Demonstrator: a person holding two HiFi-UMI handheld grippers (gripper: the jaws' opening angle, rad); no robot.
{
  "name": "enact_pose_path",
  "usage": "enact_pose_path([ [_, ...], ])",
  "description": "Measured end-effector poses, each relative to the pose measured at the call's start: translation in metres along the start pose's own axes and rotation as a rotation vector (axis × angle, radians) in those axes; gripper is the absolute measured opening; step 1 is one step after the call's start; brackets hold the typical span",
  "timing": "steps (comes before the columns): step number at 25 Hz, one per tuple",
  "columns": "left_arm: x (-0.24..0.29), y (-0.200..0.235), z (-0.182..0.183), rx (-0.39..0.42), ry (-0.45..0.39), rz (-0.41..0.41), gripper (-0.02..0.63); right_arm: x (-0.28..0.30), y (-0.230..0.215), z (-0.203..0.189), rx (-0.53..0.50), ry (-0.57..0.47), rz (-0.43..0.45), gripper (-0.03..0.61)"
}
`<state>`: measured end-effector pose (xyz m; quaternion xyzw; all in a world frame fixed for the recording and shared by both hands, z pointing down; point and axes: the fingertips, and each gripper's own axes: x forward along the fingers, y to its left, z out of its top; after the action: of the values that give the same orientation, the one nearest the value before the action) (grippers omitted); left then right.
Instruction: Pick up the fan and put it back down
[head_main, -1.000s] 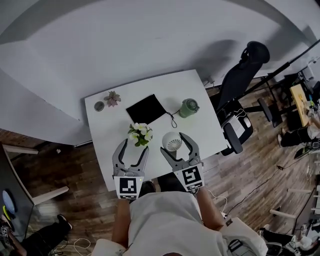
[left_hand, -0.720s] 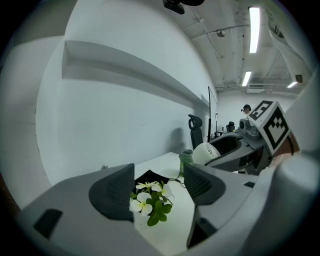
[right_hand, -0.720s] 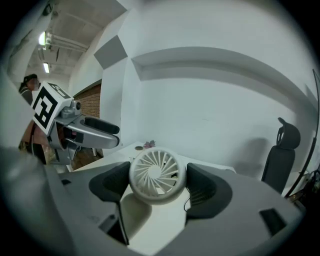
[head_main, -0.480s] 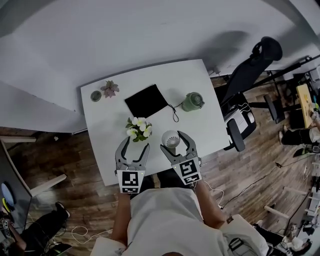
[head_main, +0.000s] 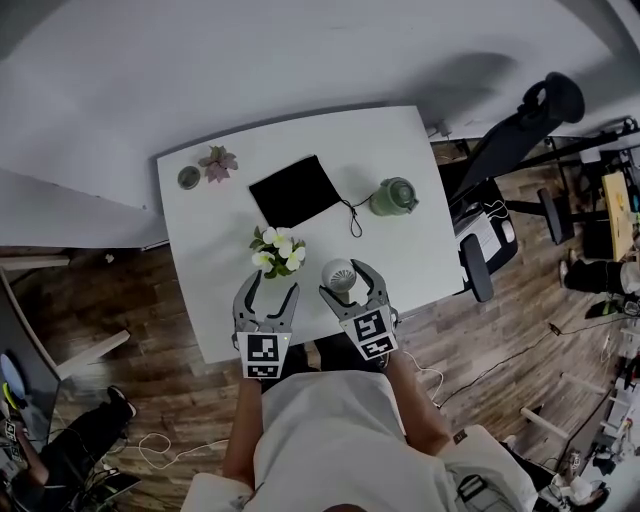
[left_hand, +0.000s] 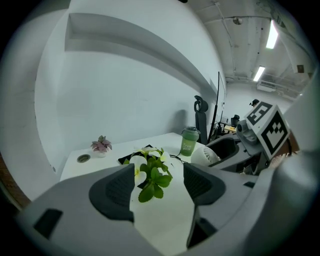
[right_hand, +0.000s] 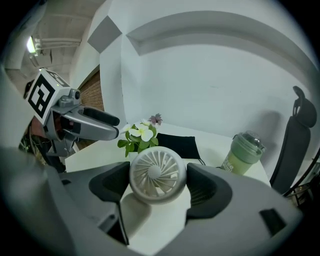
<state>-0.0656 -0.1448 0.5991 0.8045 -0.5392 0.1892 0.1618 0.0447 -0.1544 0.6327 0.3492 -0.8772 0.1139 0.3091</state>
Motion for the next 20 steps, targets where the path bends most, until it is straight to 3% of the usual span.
enact_pose_path([
  [20,0.029,-0.006,-0.068,-0.057,0.155,-0.012,0.301,0.047,0.012,-0.060,0.020,0.149,0.102,0.359],
])
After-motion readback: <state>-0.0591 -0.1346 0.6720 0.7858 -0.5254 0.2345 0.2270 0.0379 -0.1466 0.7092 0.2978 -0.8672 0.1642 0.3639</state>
